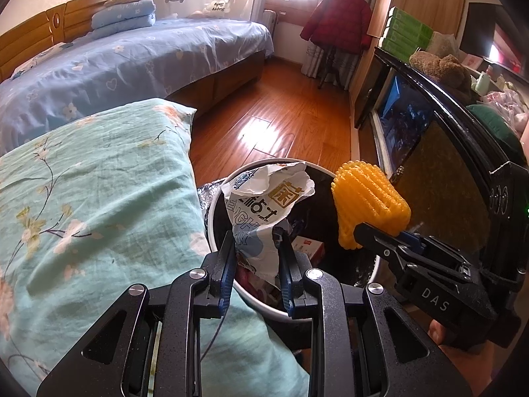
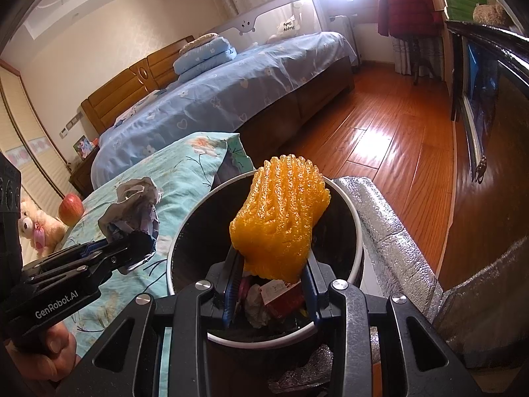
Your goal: Collect trash
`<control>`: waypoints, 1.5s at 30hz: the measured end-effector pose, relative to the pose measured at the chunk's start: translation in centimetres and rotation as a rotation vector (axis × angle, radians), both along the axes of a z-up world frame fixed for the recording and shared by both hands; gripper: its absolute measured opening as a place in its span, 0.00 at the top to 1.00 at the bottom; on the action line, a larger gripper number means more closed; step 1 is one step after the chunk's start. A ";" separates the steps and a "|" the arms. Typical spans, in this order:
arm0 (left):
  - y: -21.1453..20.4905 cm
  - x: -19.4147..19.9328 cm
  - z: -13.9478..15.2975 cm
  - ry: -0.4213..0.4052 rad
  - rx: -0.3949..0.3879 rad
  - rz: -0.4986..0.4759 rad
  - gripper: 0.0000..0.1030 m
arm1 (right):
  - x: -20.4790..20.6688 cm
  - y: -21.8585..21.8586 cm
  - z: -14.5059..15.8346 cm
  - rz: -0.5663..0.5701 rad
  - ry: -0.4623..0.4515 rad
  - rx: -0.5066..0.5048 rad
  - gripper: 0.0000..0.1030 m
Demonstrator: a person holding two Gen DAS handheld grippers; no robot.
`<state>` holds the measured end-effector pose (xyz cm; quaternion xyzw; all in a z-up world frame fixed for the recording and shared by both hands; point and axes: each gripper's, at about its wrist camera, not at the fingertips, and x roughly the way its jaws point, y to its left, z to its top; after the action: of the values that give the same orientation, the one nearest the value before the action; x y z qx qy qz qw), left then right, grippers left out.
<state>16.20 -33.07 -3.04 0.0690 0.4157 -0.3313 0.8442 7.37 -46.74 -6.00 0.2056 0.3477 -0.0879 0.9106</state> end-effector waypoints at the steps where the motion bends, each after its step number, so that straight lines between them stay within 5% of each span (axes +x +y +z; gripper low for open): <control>1: 0.0 0.1 0.0 0.003 -0.001 -0.002 0.79 | 0.1 0.0 0.0 0.001 0.002 0.000 0.67; 5: -0.2 0.4 -0.1 0.021 -0.010 -0.011 0.77 | 0.4 -0.2 -0.1 0.005 0.010 0.003 0.64; 11: 0.5 0.2 -0.1 0.021 -0.018 -0.003 0.51 | 0.4 -0.6 0.0 0.003 0.010 0.028 0.49; 28: 11.4 -2.8 1.0 -0.019 -0.102 0.146 0.46 | -1.5 4.5 3.3 0.037 -0.084 0.004 0.23; 32: 15.0 -4.1 1.4 -0.054 -0.122 0.200 0.46 | -2.3 7.8 4.3 0.070 -0.132 -0.017 0.14; 40: 20.6 -6.8 2.7 -0.153 -0.128 0.295 0.45 | -3.4 12.9 6.0 0.115 -0.196 -0.112 0.12; 45: 23.0 -9.3 4.1 -0.291 -0.128 0.365 0.25 | -4.6 14.8 8.0 0.118 -0.301 -0.151 0.00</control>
<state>6.91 -10.10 1.01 -0.0137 0.2735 -0.1857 0.9437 2.80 -31.95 1.96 0.1266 0.2114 -0.0286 0.9687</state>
